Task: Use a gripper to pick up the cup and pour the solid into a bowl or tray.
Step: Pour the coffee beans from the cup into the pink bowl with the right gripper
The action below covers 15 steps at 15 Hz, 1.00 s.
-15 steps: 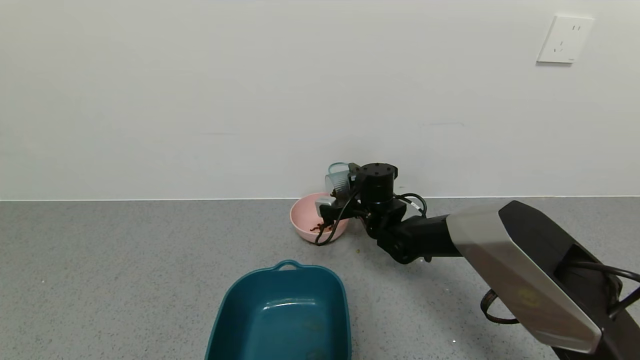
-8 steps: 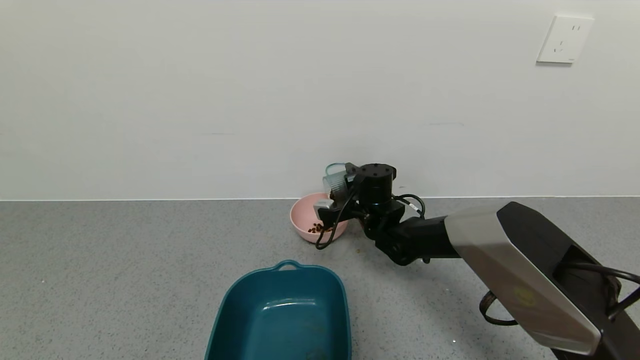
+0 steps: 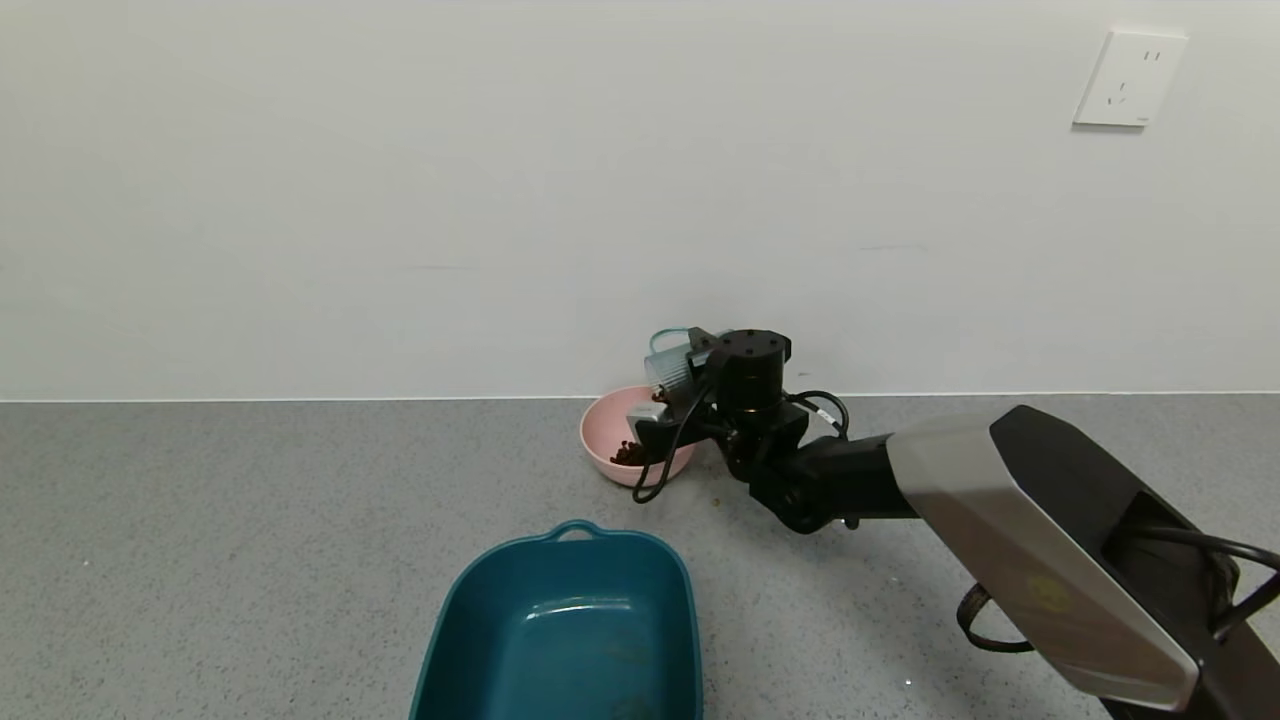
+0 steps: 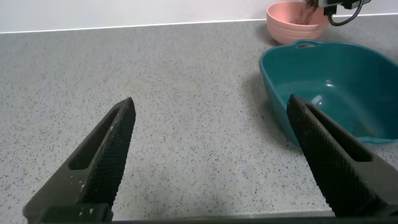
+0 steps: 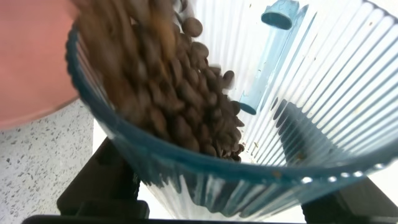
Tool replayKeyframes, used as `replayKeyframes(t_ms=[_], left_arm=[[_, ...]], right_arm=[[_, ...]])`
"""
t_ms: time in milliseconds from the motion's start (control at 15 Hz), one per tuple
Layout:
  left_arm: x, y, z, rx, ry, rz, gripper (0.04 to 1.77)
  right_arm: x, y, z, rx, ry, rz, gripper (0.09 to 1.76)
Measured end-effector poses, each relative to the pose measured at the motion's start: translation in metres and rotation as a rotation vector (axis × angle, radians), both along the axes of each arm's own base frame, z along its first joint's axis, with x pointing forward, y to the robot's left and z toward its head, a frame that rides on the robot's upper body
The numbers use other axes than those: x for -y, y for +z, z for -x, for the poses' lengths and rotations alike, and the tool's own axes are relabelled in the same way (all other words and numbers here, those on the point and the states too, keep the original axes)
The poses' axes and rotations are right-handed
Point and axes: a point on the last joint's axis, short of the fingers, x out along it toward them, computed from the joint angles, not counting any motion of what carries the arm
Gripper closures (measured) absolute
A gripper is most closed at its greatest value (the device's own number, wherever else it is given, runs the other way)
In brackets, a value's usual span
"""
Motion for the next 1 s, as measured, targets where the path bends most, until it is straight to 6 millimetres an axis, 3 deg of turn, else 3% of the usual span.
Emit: replayKeyframes(t_ms=[1000], left_arm=[[0.0000,0.0000,0.0000,0.000,0.000,0.000,0.06]], right_arm=[[-0.0064,-0.0019,0.0041,0.013,0.016,0.054,0.47]])
